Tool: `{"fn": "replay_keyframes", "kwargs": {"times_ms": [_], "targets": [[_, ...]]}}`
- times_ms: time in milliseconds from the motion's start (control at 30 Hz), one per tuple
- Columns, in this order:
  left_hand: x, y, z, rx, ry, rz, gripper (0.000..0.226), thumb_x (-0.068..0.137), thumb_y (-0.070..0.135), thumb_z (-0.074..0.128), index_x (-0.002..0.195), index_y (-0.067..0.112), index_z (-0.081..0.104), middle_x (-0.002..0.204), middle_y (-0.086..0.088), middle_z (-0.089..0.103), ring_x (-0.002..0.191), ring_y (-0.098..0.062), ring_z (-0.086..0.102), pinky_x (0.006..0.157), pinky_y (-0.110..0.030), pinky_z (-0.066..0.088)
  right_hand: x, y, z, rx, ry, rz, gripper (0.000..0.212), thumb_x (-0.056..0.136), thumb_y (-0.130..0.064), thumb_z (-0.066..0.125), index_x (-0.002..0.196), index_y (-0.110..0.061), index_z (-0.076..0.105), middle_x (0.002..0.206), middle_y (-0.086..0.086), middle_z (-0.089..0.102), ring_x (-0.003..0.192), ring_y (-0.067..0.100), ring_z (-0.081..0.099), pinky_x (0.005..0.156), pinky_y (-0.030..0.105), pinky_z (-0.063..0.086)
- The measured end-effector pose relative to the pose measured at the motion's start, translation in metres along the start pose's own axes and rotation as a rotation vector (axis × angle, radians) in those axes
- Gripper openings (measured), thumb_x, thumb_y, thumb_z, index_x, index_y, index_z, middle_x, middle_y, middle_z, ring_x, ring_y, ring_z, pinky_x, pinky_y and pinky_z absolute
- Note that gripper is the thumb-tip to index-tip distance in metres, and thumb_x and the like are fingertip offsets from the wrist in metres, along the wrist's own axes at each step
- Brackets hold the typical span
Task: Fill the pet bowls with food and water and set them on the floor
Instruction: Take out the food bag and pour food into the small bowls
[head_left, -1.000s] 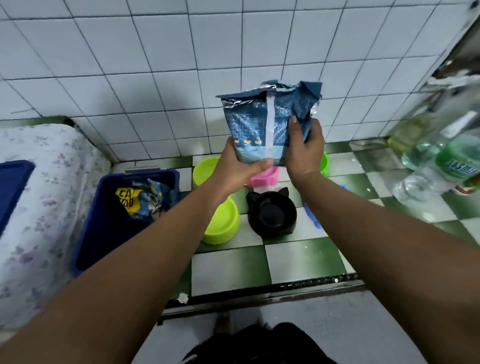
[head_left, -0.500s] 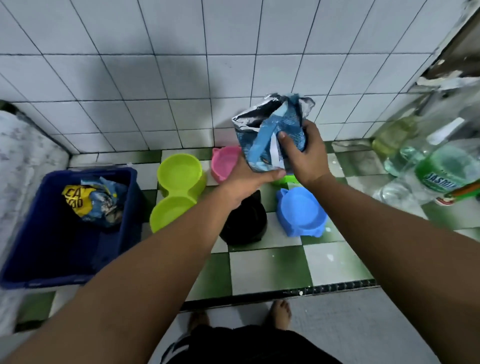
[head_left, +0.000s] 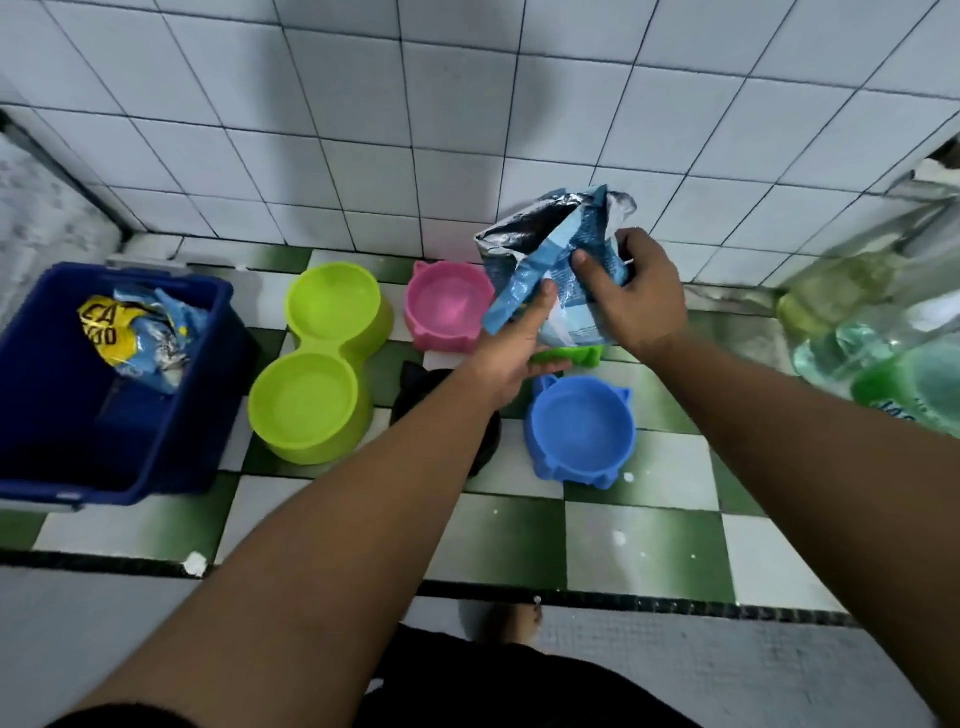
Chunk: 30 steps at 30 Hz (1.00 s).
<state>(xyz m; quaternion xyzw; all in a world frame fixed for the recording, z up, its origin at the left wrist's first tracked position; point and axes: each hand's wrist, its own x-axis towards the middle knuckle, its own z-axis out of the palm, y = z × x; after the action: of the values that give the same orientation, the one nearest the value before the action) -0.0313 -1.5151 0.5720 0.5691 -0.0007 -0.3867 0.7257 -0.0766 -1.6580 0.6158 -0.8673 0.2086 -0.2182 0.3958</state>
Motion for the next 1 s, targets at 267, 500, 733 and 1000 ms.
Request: {"fn": "replay_keyframes", "kwargs": {"times_ms": [267, 500, 733, 1000], "targets": [[0.007, -0.002, 0.007, 0.030, 0.029, -0.101, 0.061, 0.088, 0.080, 0.046, 0.115, 0.029, 0.066, 0.101, -0.003, 0.080, 0.087, -0.023, 0.077, 0.091, -0.049, 0.060, 0.023, -0.008, 0.009, -0.151, -0.062, -0.029, 0.042, 0.081, -0.059, 0.063, 0.099, -0.021, 0.061, 0.099, -0.003, 0.064, 0.088, 0.017, 0.059, 0.073, 0.029, 0.044], [0.020, -0.008, 0.007, -0.045, 0.012, -0.162, 0.068, 0.087, 0.081, 0.048, 0.111, 0.020, 0.071, 0.109, -0.011, 0.077, 0.090, -0.027, 0.072, 0.079, -0.041, 0.063, 0.038, -0.009, 0.016, -0.250, -0.116, -0.036, 0.040, 0.079, -0.064, 0.060, 0.094, -0.027, 0.061, 0.091, -0.008, 0.064, 0.079, 0.016, 0.058, 0.069, 0.029, 0.040], [0.027, -0.006, 0.011, -0.130, -0.007, -0.175, 0.069, 0.085, 0.081, 0.049, 0.111, 0.021, 0.071, 0.106, -0.011, 0.078, 0.089, -0.029, 0.072, 0.080, -0.044, 0.063, 0.051, -0.017, 0.015, -0.310, -0.159, -0.041, 0.046, 0.076, -0.063, 0.060, 0.097, -0.022, 0.066, 0.095, -0.003, 0.069, 0.086, 0.020, 0.062, 0.077, 0.037, 0.053], [0.025, -0.001, 0.013, -0.218, -0.019, -0.191, 0.080, 0.085, 0.084, 0.046, 0.120, 0.016, 0.070, 0.104, -0.015, 0.077, 0.086, -0.030, 0.073, 0.073, -0.041, 0.064, 0.061, -0.030, 0.018, -0.428, -0.233, -0.080, 0.045, 0.079, -0.060, 0.062, 0.098, -0.020, 0.066, 0.092, 0.002, 0.068, 0.087, 0.024, 0.062, 0.072, 0.034, 0.048]]}}
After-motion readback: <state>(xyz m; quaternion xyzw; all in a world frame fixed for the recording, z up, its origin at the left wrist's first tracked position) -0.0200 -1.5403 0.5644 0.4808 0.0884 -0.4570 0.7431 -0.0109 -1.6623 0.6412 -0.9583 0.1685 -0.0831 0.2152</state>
